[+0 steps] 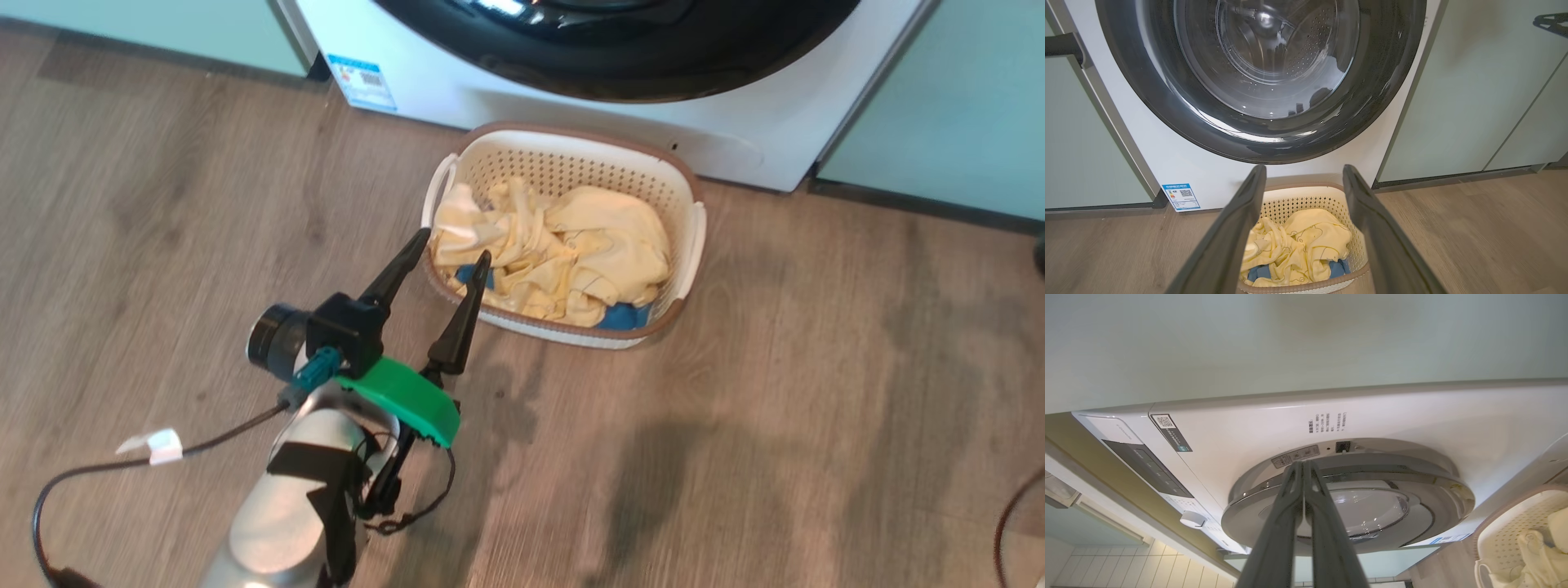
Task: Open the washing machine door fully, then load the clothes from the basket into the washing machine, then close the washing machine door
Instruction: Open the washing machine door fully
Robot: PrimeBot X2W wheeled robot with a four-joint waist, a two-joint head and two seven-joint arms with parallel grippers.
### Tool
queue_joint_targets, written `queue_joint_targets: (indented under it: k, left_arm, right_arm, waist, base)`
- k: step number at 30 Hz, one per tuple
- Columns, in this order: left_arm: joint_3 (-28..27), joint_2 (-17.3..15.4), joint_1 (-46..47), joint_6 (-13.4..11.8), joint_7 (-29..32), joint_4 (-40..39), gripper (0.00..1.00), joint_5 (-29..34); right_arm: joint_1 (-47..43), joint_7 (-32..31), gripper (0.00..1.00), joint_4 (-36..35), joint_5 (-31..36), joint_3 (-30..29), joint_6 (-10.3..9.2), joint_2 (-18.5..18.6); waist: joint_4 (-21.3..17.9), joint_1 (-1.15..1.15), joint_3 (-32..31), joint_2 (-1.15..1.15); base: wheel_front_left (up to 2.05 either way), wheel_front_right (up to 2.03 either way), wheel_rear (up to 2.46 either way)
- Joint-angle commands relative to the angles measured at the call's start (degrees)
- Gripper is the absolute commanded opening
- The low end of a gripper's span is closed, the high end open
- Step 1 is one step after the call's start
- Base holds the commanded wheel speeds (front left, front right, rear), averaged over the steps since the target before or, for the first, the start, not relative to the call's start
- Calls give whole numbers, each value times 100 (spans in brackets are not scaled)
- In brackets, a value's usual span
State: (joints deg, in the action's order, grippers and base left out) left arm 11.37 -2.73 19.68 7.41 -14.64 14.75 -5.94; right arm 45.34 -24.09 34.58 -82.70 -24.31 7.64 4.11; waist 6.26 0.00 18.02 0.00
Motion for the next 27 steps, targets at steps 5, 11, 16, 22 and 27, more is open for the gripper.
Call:
queue_joint_targets:
  k: [5,11,16,22,27]
  left_arm:
    - [-72,-47,361,-4,-36,-238,100,-53]
    - [-18,-32,499,-3,-36,-284,100,-81]
    - [-1,-26,567,-3,-36,-305,100,-79]
    - [48,-20,667,-2,-36,-329,100,-95]
    - [76,-17,773,-23,-36,-337,100,-123]
  right_arm:
    - [1290,-728,0,736,-234,130,-15,363]
    - [2236,-1190,0,1485,-76,350,-15,698]
    - [2769,-1399,0,1824,156,589,-15,772]
    - [3502,-1410,0,2269,458,802,-15,754]
    - [4017,-1416,0,2601,695,964,-15,714]
  waist:
    - [185,0,279,0]
    - [285,0,516,0]
    - [317,0,670,0]
    - [392,0,880,0]
    - [473,0,1034,0]
  base:
    - [0,0,0]
    - [0,0,0]
    - [0,0,0]
    - [0,0,0]
    - [0,0,0]
